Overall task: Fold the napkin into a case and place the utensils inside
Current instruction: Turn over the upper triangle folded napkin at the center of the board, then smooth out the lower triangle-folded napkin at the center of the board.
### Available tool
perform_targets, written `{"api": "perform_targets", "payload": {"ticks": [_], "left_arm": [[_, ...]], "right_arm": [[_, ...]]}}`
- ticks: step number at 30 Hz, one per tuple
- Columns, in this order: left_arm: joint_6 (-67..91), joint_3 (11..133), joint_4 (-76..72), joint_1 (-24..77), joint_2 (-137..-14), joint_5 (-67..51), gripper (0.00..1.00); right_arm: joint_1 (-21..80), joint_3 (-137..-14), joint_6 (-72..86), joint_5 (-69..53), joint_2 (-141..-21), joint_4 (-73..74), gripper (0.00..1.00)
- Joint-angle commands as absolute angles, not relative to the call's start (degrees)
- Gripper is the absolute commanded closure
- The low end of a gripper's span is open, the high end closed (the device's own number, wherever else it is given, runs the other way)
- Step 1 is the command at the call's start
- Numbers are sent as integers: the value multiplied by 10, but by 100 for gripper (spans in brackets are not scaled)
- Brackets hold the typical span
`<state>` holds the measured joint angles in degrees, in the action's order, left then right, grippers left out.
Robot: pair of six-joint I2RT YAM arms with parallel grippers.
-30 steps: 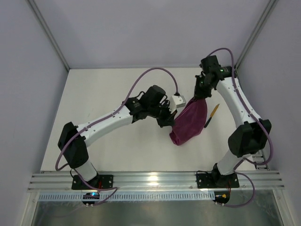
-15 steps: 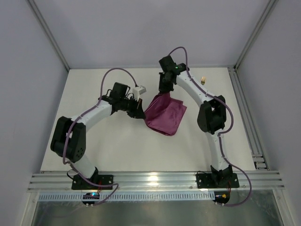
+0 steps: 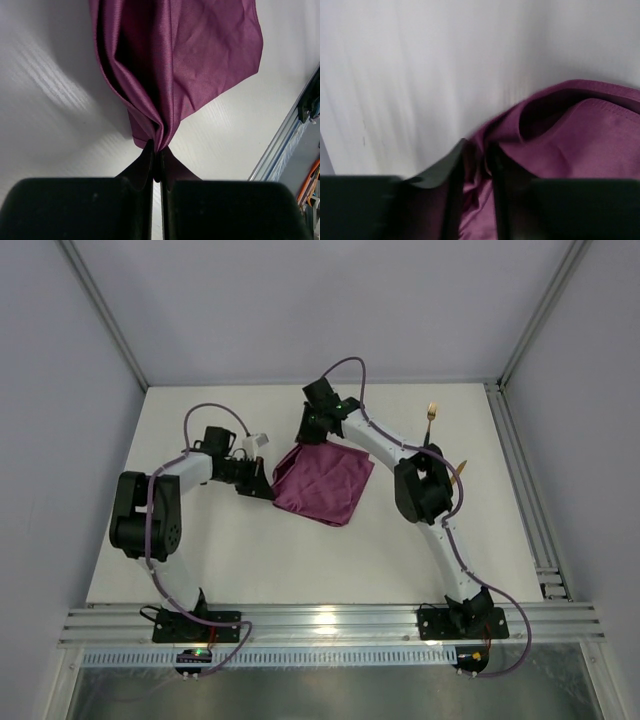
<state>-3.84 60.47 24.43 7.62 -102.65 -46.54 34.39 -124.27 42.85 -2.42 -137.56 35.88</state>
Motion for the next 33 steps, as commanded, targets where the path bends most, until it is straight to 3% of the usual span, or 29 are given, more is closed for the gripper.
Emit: {"api": "perform_targets", "payload": {"ticks": [1, 5, 12, 18, 24, 27, 30, 33], "left_arm": [[-63, 597, 257, 64, -1033, -485, 100], [-65, 598, 266, 44, -1045, -484, 100], [-64, 605, 294, 3, -1055, -461, 94], [-83, 596, 322, 2, -1049, -423, 89], [-85, 591, 321, -18, -1056, -411, 86], [-90, 584, 319, -18, -1049, -400, 88], [-101, 584, 328, -18, -1037, -385, 99], [-121, 591, 365, -18, -1032, -379, 98]], "right_arm": [[352, -1245, 480, -46, -1388, 264, 64], [352, -1246, 477, -78, -1387, 229, 50], [356, -1191, 378, -81, -1289, 232, 45], [356, -941, 319, -23, -1099, 236, 45], [360, -751, 322, -80, -1015, 233, 45], [365, -680, 331, -100, -1006, 207, 44], [365, -665, 339, -109, -1010, 187, 43], [357, -665, 348, -96, -1019, 184, 43]]}}
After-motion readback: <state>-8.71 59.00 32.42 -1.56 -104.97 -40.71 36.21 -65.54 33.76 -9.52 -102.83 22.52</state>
